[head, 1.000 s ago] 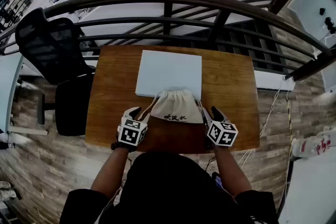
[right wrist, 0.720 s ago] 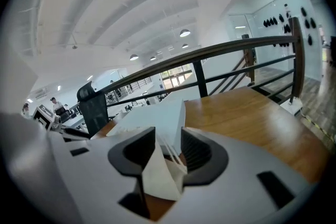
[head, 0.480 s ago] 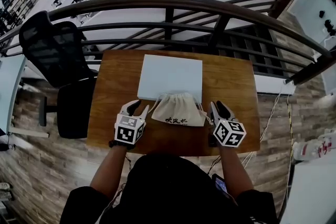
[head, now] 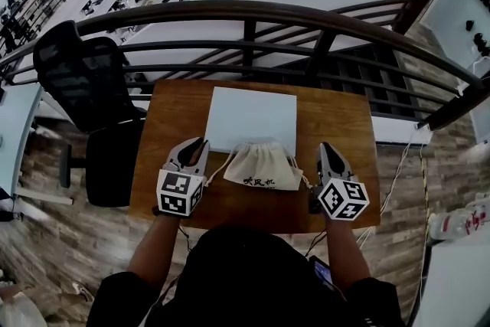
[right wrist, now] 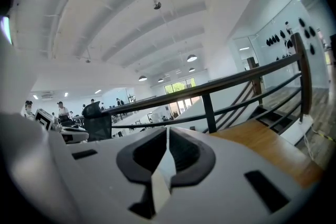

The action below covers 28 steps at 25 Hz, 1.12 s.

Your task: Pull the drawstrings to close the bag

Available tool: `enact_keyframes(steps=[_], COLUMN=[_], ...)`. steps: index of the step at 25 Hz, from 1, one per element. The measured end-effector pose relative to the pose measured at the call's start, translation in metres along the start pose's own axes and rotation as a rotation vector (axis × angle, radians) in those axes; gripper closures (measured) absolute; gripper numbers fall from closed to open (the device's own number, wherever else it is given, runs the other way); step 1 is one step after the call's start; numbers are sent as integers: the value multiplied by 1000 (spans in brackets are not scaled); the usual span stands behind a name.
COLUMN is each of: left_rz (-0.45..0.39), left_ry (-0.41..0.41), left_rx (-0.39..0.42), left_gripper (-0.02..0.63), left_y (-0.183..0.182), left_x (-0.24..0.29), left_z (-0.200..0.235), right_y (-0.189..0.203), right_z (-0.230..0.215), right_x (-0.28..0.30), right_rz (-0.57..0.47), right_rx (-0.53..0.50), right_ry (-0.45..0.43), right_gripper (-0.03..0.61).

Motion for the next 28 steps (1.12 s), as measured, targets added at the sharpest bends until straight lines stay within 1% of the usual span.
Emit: enact_keyframes(steps=[3,8,11,13,16,22,28], left_rz=[-72,-115,-146,-175,-208,-210,-194], left_ry=[5,20,44,66,61,41,29], left_rx=[5,4,-28,-59,-63,-69,-78], left_gripper=[572,593,600,600,600,600,600], left_y=[-10,-20,-23,-24,-23,-20,-13], left_x=[-5,-12,-20,-25,-31,-35,-37], left_z=[-1,-6,-7,-6,-2,5,7], right_y=[-7,-18,-23,-23,-18,-11,-8], right_z=[2,5,5,2,-7,-17,-20], right_x=[-2,-6,-11,-15,-18,-18,-18], right_rz=[-43,-96,-140,-161,-152,-130,-123], right_rx=[4,19,21,0,-22,-19,-21], right_ry=[3,-4,-14,-21,-11,7,-5], right_gripper=[581,583,584,586,586,586,586])
Point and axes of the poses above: the fingertips, and each gripper's own axes: x forward along the fingers, z to its left, y out of its underside, the point moved 10 cm from there along -x, backward along the fingers, and after that the axes turned 14 degrees about -x, right-handed, at the moved point
